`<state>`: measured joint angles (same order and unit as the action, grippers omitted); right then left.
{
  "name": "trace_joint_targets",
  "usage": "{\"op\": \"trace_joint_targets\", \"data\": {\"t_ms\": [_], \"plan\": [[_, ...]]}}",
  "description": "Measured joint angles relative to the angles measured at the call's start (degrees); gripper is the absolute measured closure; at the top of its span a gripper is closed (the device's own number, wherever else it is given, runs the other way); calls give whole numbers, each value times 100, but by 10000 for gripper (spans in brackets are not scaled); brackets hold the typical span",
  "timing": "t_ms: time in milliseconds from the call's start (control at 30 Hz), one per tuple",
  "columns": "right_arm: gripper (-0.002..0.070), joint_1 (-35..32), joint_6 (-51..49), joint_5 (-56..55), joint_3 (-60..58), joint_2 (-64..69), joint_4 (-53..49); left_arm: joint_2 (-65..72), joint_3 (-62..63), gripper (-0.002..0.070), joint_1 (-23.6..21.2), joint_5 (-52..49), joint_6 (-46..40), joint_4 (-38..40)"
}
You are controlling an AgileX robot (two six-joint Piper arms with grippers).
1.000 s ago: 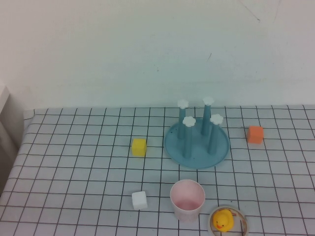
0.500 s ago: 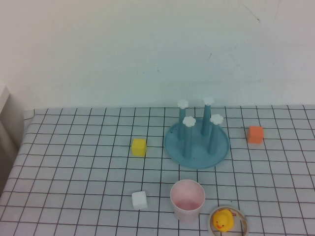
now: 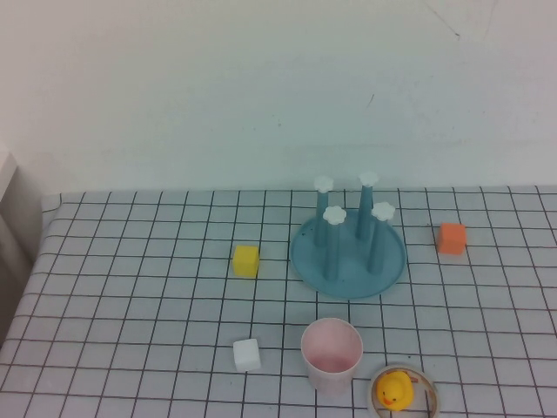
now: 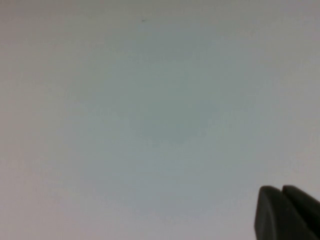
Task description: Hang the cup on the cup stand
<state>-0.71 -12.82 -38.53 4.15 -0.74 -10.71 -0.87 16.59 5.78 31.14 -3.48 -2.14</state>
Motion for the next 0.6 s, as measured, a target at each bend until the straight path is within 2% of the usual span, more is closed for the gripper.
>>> {"op": "trace_joint_targets", "data": {"t_ms": [200,333,467,600], "plan": [[678,0,0,2121,1296,0,-1022,201,1574,676,0,-2318,86,-268],[678,0,0,3141,1829,118,-1654,812,2249,676,0,-3807,86,-270],[678,0,-51,4229,2150,553,-1684,1502,2438,676,0,-5094,86,-160],[678,0,172,5635,2398,1051,-1339,2129,2438,676,0,-6328,25,348]]}}
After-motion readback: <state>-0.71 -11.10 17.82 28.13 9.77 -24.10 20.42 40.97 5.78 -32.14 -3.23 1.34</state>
